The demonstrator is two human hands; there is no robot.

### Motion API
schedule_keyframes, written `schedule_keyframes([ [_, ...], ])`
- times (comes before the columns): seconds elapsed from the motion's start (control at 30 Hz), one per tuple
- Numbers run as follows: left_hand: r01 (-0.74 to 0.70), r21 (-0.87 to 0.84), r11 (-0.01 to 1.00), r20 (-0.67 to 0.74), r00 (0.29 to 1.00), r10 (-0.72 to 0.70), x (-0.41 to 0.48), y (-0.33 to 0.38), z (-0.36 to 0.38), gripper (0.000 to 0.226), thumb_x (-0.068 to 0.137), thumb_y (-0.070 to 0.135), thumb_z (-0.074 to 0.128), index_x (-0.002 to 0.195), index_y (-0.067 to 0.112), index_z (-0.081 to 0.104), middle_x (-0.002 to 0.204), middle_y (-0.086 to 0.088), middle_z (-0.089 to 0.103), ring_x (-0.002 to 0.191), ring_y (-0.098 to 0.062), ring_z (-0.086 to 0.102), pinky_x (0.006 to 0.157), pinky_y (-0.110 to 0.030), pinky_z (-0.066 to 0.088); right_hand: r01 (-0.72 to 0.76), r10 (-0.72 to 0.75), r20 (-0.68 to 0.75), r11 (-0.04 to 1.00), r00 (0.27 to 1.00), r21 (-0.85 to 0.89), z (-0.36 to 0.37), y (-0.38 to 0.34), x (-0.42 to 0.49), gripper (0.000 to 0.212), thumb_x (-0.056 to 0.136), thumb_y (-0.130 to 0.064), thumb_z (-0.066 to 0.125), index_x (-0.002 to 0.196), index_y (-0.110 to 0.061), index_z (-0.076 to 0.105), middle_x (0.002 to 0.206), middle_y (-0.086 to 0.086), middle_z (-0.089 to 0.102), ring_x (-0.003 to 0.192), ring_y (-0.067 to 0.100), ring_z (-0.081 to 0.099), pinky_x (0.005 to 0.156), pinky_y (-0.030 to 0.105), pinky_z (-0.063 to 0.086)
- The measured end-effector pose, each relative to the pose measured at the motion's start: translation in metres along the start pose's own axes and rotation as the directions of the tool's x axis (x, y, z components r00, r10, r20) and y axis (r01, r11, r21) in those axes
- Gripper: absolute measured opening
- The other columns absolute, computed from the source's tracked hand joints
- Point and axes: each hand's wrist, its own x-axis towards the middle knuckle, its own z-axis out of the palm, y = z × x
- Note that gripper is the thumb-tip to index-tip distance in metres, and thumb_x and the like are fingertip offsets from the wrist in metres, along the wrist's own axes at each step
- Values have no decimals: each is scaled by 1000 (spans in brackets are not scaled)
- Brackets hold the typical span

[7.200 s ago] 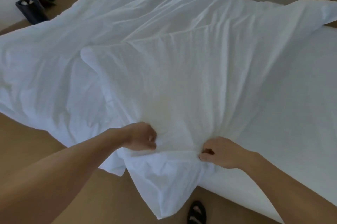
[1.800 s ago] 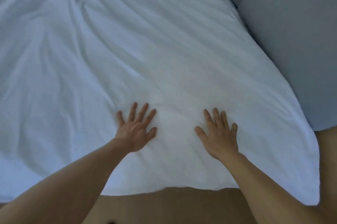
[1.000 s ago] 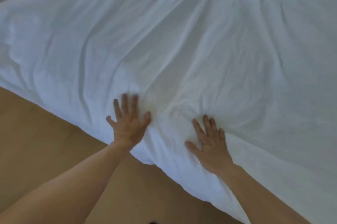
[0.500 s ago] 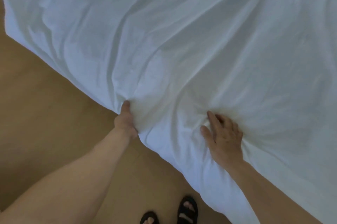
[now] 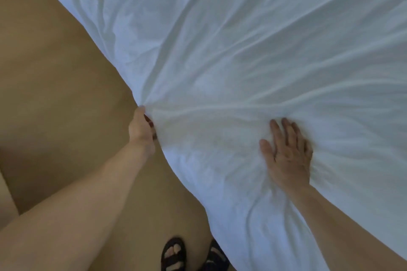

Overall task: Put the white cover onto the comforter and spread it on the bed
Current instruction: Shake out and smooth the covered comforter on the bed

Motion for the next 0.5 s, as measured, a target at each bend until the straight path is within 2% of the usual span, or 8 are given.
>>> schedule_keyframes([
  [0.07,160,-65,985,15,987,-159,11,-30,-1,34,94,51,43,91,23,61,87,2,53,77,-20,47,78,-42,43,10,-10,-43,1000,999,-3,6,2,0,69,93,-63,19,154,-32,29,163,-1,25,149,21,18,116,44,14],
  [0.13,281,-16,960,-11,960,-281,20,-67,-2,35,96,46,41,110,19,59,104,-4,53,92,-25,48,85,-51,44,30,-30,-79,1000,996,2,13,7,1,67,94,-61,23,154,-32,29,162,-1,25,149,22,18,115,43,12],
  [0.2,363,48,930,20,931,-365,22,-97,2,41,94,47,47,119,16,55,115,-8,55,103,-28,50,87,-53,46,46,-44,-112,999,993,15,19,10,2,66,94,-59,25,154,-32,27,163,-1,24,149,21,17,116,42,10],
  [0.27,384,26,923,141,913,-384,20,-114,14,50,87,55,56,120,18,59,119,-7,64,105,-26,57,93,-51,49,53,-52,-129,999,990,5,23,12,2,65,94,-59,26,154,-33,24,163,-1,22,150,21,15,116,42,9],
  [0.37,389,-20,921,310,878,-364,25,-117,28,72,63,65,75,123,26,66,115,-2,71,106,-27,65,96,-52,52,48,-54,-141,998,989,-46,25,7,-1,66,95,-58,25,155,-31,23,163,2,21,150,23,15,116,44,10],
  [0.43,407,-51,912,324,871,-370,44,-123,25,83,53,65,83,124,26,68,119,-3,70,111,-31,65,97,-52,51,38,-46,-132,997,990,-66,21,0,-2,67,95,-59,23,155,-30,22,164,3,19,150,24,13,116,46,10],
  [0.5,400,-109,910,336,876,-345,56,-113,16,82,55,63,87,125,24,68,126,-6,67,114,-37,64,99,-55,47,76,-83,-107,995,991,-69,17,-10,0,69,94,-60,23,156,-31,19,165,3,17,151,25,12,117,50,11],
])
